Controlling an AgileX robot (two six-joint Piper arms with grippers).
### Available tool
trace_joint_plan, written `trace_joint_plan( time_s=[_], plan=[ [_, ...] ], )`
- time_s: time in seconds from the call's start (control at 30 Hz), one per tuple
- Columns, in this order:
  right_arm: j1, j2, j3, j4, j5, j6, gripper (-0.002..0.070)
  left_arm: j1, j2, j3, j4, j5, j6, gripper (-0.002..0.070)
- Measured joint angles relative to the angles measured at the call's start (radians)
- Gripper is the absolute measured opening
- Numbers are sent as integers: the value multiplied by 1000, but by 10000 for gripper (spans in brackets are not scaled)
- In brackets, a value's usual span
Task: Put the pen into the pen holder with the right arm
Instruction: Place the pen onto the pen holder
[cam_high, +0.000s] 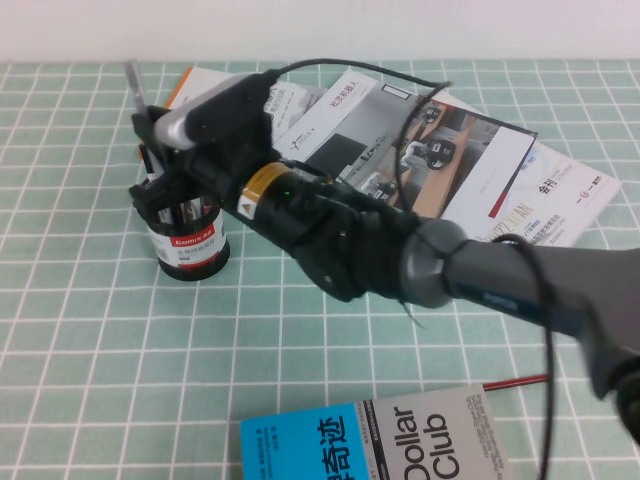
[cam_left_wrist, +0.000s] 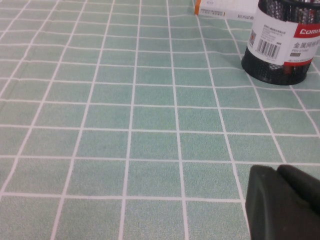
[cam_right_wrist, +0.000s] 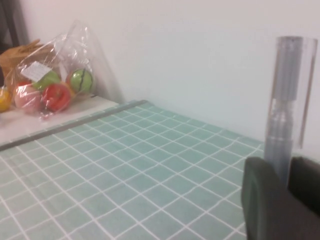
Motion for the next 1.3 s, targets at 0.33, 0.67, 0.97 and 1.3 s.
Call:
trace_joint_plan(
  time_s=[0.33, 0.67, 0.97, 1.3],
  plan=[
    [0, 109, -113, -30, 43, 30, 50, 0, 0, 0, 0, 0, 0, -6],
    [0, 129, -113, -40, 81, 33, 64, 0, 0, 0, 0, 0, 0, -6],
    [0, 94, -113, -52, 206, 81, 405, 0, 0, 0, 0, 0, 0, -6],
    [2, -98, -113, -68, 594, 85, 198, 0, 0, 0, 0, 0, 0, -6]
  ],
)
